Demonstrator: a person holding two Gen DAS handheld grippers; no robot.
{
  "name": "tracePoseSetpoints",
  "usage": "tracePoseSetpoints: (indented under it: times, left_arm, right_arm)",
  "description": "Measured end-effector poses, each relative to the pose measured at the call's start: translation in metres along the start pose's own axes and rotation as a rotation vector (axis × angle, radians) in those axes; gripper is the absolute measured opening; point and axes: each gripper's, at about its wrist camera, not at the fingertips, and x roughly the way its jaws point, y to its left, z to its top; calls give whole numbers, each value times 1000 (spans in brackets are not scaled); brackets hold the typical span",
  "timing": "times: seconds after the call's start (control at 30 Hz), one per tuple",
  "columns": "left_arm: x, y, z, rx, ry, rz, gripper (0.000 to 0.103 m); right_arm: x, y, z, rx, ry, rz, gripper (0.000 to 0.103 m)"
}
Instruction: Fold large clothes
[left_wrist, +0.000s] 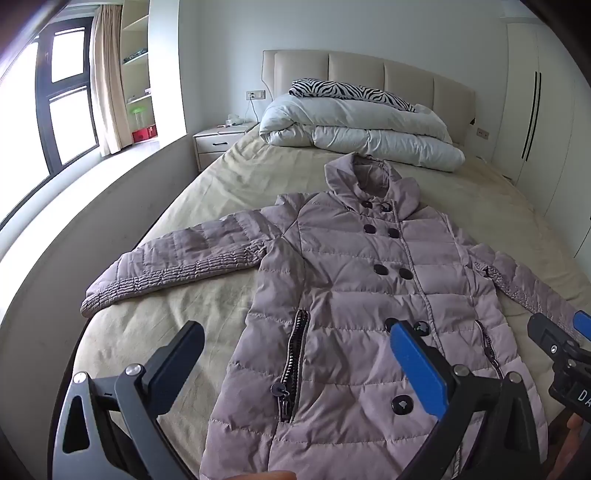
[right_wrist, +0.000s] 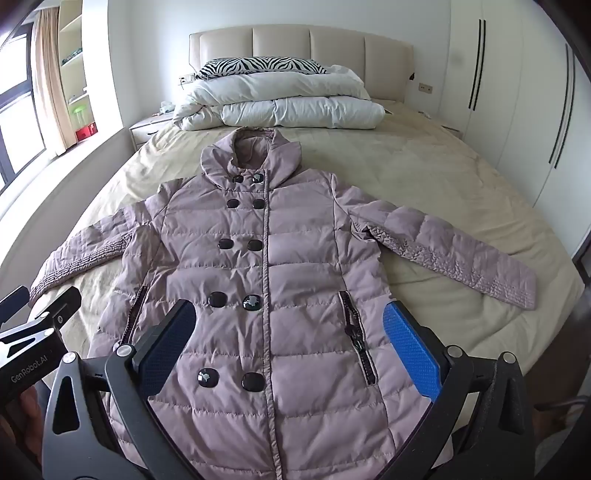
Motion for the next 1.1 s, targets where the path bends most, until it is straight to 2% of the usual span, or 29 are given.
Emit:
tracePoseSetpoints:
  times: [1.1]
  left_arm:
    - [-1, -1, 0, 5, -5, 6, 103]
  right_arm:
    - [3, 0, 4, -3, 10, -4, 103]
